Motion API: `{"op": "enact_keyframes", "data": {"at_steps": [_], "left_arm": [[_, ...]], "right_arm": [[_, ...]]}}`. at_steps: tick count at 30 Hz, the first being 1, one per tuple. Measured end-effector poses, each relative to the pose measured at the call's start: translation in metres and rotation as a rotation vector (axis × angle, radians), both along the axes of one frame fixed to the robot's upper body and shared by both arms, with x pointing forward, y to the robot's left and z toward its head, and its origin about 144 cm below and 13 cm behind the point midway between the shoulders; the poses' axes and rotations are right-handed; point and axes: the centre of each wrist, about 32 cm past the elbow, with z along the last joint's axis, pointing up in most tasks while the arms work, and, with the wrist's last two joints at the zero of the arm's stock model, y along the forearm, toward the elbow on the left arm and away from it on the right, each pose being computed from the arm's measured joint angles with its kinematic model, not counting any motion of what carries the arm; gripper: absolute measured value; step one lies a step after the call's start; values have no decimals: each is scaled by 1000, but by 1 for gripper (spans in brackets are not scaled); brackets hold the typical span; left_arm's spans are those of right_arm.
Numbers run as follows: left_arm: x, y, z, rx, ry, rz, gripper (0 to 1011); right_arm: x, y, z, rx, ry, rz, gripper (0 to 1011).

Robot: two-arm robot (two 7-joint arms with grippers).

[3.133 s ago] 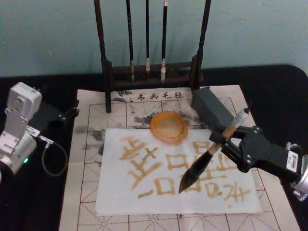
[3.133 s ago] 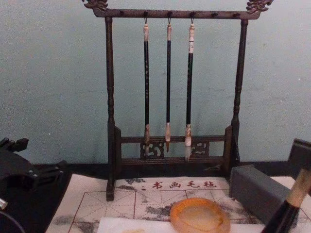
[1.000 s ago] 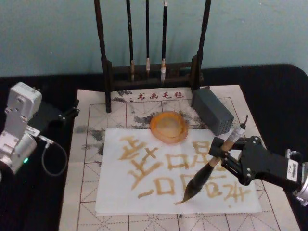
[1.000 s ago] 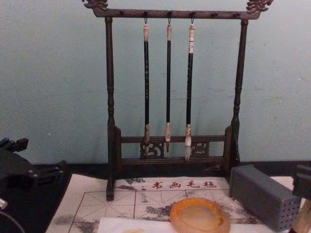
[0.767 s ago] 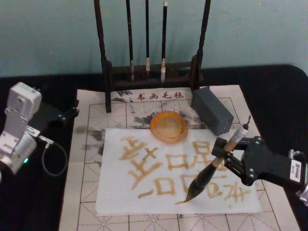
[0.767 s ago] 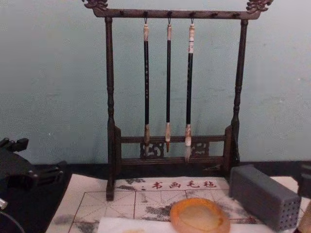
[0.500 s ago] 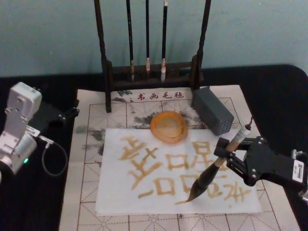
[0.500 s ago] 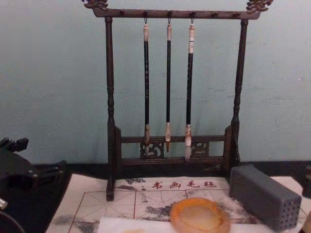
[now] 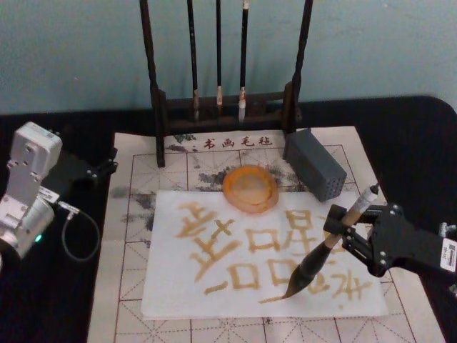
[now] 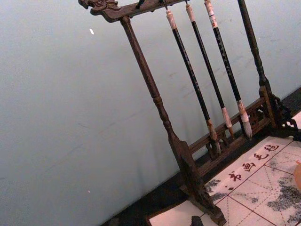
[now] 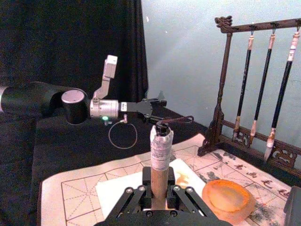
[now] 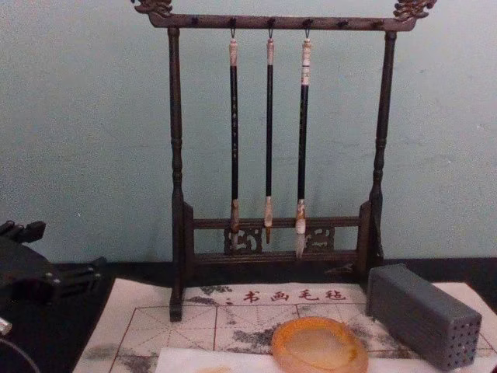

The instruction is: Pick up the brush from the inkstone, write on the paper, then place the brush back to its original position.

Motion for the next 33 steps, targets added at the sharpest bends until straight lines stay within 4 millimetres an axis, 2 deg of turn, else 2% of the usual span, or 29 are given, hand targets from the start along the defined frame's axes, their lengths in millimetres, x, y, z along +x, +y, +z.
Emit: {"op": "enact_keyframes", "data": {"at_steps": [16, 26, 33], "left_arm": [[0, 0, 0, 0, 0, 0, 1001], [0, 0, 0, 0, 0, 0, 1001], [0, 0, 0, 0, 0, 0, 1001]], "right_arm": [[10, 0, 12, 106, 12, -60, 184], [33, 8, 23, 262, 120, -187, 184], [54, 20, 28, 374, 216, -284, 184]]}}
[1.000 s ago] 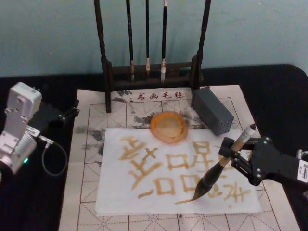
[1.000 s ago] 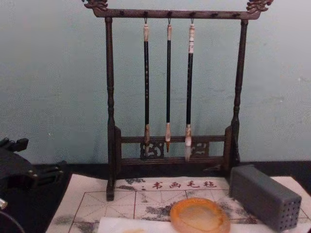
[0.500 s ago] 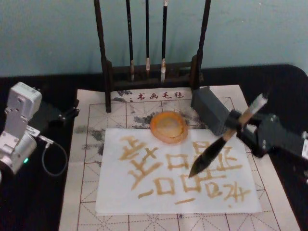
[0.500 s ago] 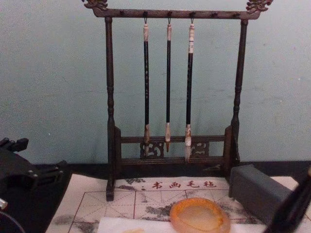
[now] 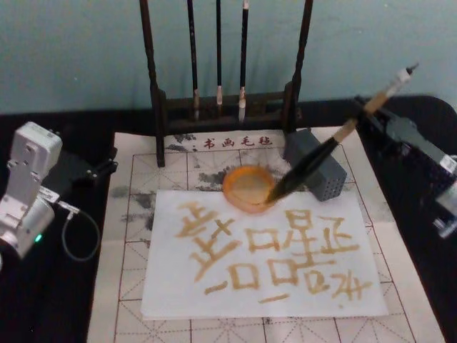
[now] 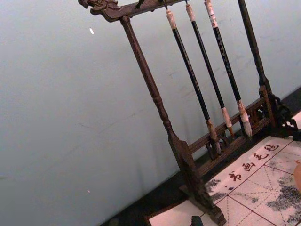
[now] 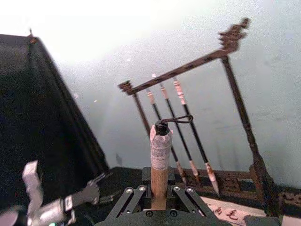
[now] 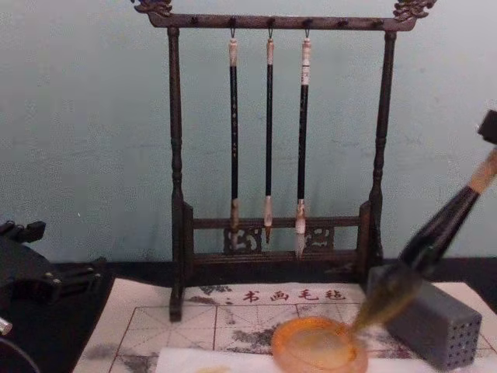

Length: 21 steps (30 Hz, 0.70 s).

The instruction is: Pick up the brush from the inkstone, write on the paper, then place the brush back to its original position.

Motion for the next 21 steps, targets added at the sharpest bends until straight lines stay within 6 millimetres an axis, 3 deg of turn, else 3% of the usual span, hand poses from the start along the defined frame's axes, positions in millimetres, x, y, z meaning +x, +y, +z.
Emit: {"op": "enact_keyframes", "data": {"at_steps": [21], "left_arm": [[0, 0, 0, 0, 0, 0, 1001]], "right_arm": [[56, 42, -2, 167, 311, -222, 184]]}}
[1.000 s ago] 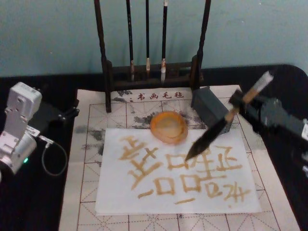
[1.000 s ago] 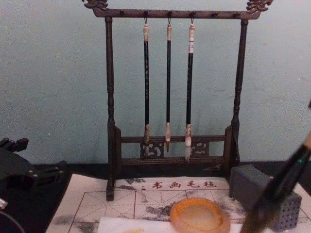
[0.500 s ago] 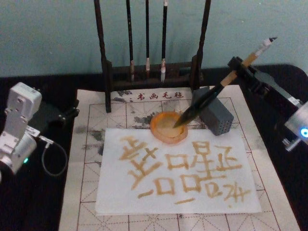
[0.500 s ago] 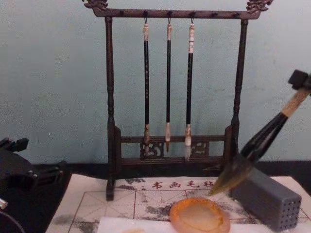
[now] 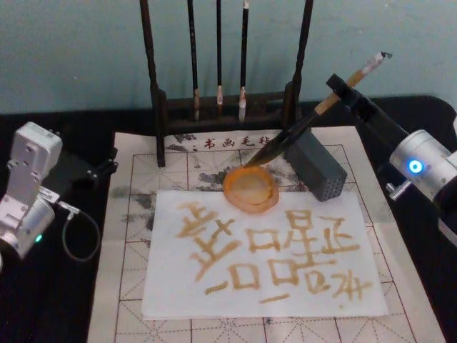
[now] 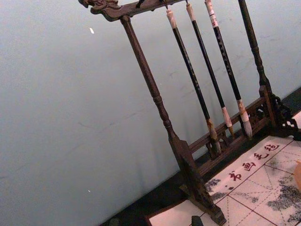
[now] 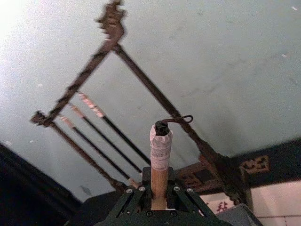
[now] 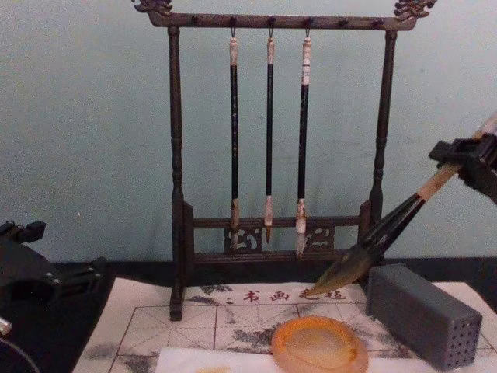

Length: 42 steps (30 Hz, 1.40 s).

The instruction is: Pick up the brush from the inkstone, write on the paper, then place the brush back to its original position.

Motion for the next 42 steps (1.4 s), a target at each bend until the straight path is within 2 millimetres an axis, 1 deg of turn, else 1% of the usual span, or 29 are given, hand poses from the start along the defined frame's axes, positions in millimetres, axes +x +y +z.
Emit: {"op": "enact_keyframes", "data": {"at_steps": [4, 11, 20, 42], "left_arm": [[0, 0, 0, 0, 0, 0, 1001], [0, 0, 0, 0, 0, 0, 1001], [0, 0, 0, 0, 0, 0, 1001], [0, 0, 0, 0, 0, 0, 1001]], "right_arm": [[9, 5, -4, 20, 56, -31, 184], [15, 10, -9, 31, 109, -55, 184], [18, 15, -16, 25, 159, -70, 184], [22, 23, -28, 19, 216, -102, 184]]}}
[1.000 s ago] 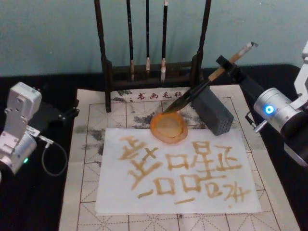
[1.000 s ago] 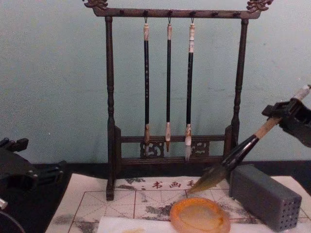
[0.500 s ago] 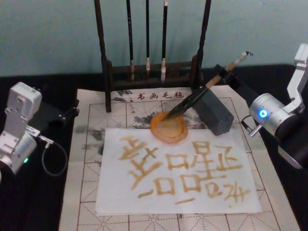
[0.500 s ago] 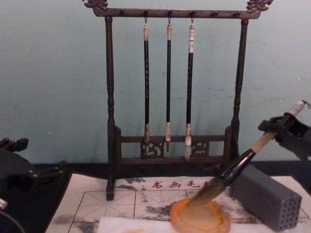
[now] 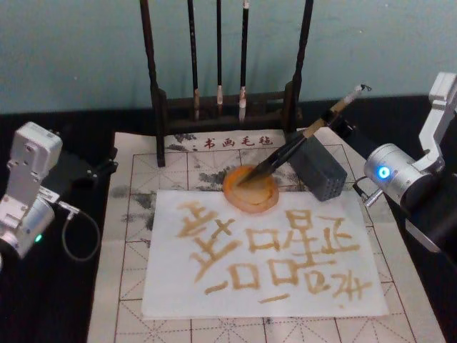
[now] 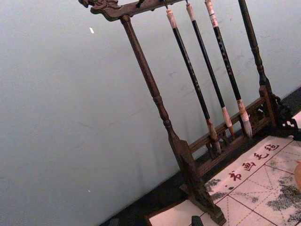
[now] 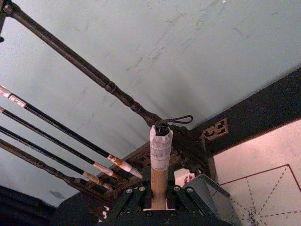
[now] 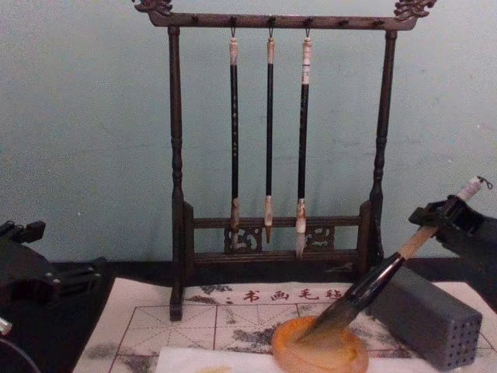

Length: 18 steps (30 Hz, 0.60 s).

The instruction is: Pick up the brush from the inkstone, write on the paper, then place the brush back to its original position.

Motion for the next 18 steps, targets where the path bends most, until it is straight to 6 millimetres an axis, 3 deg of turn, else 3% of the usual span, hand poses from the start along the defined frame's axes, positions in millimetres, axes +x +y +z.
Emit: {"op": "enact_keyframes", "data": {"at_steps": [18], "left_arm": [[0, 0, 0, 0, 0, 0, 1001]], "right_arm": [[0, 4, -3, 0, 8, -10, 184]]}}
